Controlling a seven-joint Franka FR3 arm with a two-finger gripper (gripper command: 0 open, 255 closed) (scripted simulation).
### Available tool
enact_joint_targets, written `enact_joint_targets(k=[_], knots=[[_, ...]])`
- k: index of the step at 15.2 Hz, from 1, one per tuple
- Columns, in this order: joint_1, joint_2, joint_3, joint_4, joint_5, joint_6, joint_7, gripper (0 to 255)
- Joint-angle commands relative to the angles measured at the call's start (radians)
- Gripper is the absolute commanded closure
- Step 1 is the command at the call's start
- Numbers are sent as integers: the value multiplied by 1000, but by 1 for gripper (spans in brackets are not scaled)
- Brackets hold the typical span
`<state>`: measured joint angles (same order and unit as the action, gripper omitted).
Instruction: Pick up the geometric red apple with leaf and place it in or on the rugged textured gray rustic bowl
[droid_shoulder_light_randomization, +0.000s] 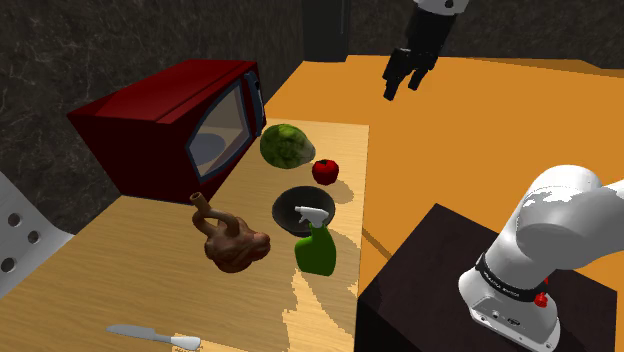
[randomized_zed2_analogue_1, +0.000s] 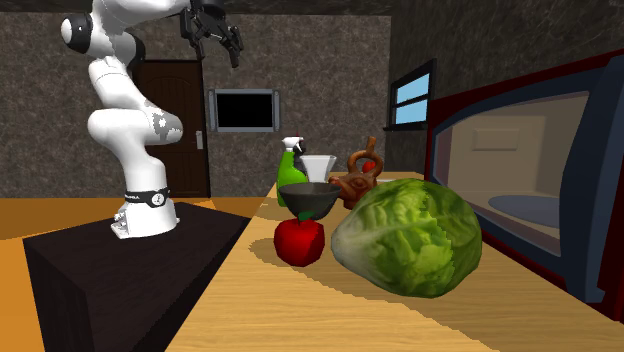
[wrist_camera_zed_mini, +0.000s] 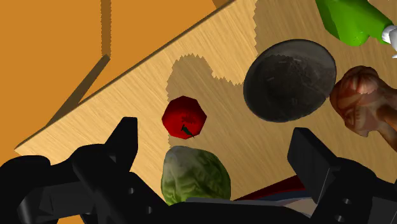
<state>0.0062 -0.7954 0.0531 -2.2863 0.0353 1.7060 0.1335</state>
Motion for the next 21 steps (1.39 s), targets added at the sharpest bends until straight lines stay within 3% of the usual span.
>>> enact_joint_targets(k=[1, 11, 21], knots=[[0, 0, 0, 0, 0, 0, 0, 0], [-46, 323, 45, 17, -2, 234, 124, 0], [-83, 693, 67, 149, -37, 398, 254, 0]])
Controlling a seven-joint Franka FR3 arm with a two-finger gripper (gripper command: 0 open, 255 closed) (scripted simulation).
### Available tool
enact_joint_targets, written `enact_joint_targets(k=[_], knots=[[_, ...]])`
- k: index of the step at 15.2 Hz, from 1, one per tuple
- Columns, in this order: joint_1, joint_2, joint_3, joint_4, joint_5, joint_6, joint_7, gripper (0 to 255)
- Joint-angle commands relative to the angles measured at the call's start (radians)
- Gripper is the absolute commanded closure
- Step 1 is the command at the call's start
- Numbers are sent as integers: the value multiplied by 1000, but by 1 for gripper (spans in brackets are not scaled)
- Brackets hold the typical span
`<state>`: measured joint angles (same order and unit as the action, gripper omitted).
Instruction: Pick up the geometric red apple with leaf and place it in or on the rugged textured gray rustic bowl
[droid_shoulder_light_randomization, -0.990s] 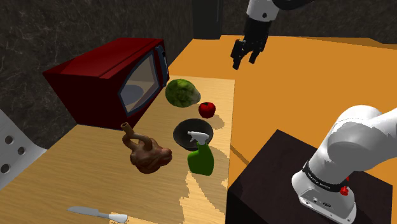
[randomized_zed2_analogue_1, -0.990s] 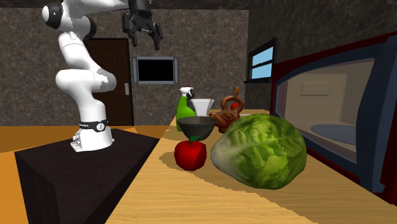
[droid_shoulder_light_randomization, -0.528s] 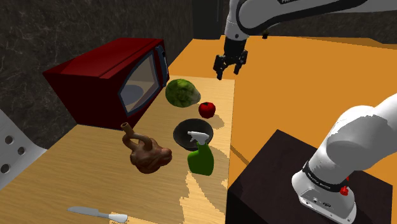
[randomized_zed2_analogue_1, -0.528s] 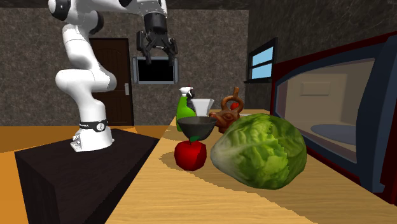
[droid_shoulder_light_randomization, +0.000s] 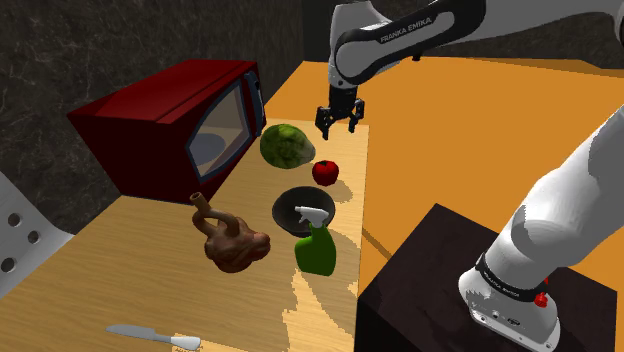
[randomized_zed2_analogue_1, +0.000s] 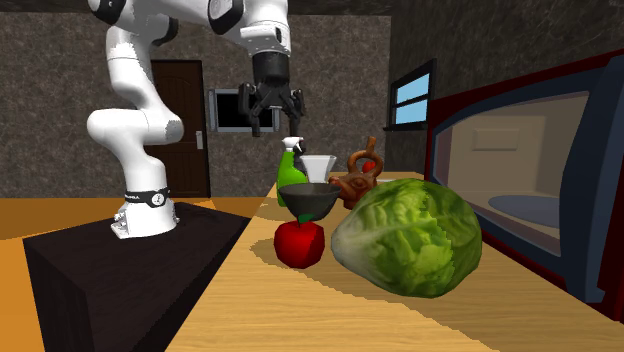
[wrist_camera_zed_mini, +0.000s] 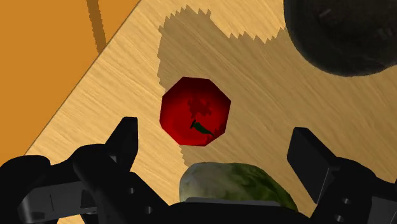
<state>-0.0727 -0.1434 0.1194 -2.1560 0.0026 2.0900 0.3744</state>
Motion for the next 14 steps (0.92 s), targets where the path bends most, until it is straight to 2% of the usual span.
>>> enact_joint_targets(k=[1, 10, 14], knots=[[-6, 79, 0, 38, -10, 26, 26, 0], [-13, 426, -21, 258, -44, 85, 129, 0], [-12, 452, -23, 248, -47, 120, 133, 0]])
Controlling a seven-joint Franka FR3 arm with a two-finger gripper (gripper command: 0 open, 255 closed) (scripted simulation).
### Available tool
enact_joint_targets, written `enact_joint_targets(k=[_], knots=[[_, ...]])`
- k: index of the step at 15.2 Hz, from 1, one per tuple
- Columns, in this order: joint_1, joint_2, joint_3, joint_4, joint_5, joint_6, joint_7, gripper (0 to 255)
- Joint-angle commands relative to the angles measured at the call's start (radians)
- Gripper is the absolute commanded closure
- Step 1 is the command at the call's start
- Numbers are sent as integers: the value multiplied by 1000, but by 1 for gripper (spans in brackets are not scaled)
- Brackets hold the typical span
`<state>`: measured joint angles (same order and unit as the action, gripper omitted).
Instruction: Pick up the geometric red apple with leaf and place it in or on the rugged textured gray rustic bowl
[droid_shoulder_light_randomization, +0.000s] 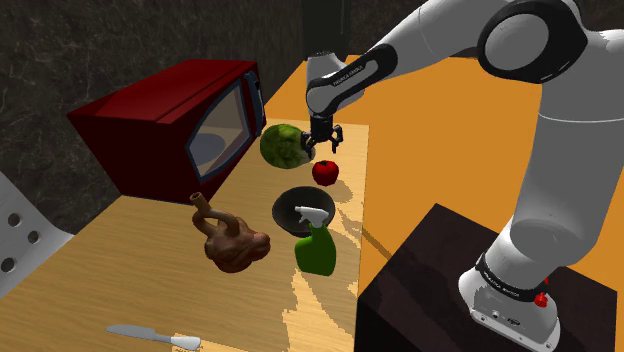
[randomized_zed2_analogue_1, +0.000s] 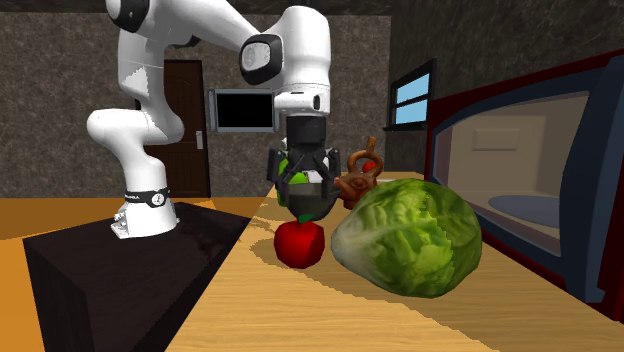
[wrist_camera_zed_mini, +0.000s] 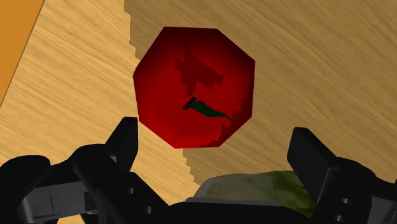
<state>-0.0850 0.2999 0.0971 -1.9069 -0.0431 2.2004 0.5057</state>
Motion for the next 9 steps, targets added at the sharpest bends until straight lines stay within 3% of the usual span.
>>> enact_joint_targets(k=[1, 9], knots=[[1, 16, -1, -6, -2, 22, 2, 0], [2, 42, -2, -20, -6, 62, 5, 0]])
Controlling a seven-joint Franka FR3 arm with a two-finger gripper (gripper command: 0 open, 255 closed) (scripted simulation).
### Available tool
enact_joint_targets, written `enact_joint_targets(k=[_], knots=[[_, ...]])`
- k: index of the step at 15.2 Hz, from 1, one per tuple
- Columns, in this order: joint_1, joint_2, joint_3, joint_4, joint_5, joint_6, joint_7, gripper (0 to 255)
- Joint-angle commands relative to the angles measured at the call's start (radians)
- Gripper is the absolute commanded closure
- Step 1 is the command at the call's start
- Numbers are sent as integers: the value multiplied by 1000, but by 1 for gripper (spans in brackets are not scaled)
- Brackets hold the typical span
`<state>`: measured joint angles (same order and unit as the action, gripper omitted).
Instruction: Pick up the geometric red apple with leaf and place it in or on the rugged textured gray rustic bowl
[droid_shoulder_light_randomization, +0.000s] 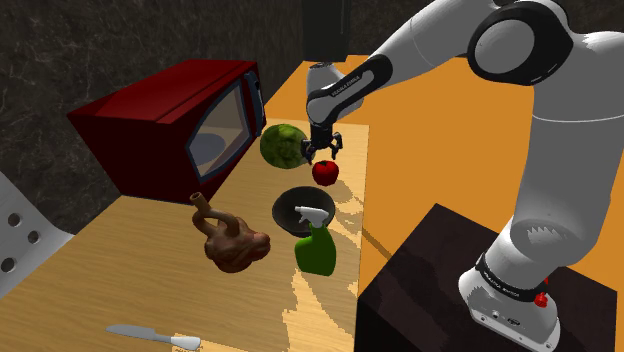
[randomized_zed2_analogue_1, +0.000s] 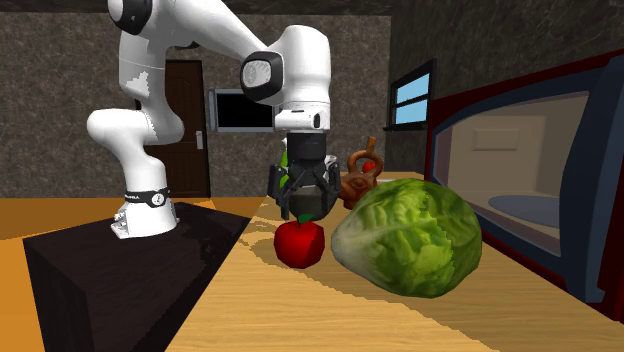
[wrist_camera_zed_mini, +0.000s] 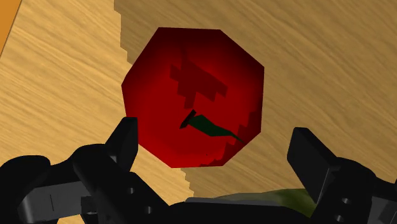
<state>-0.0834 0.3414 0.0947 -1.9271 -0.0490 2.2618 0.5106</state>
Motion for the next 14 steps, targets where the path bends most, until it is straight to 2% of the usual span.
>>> enact_joint_targets(k=[1, 3, 4, 14], knots=[[0, 0, 0, 0, 0, 1, 0, 0], [0, 0, 0, 0, 0, 0, 0, 0], [0, 0, 0, 0, 0, 0, 0, 255], [0, -7, 0, 4, 1, -11, -1, 255]])
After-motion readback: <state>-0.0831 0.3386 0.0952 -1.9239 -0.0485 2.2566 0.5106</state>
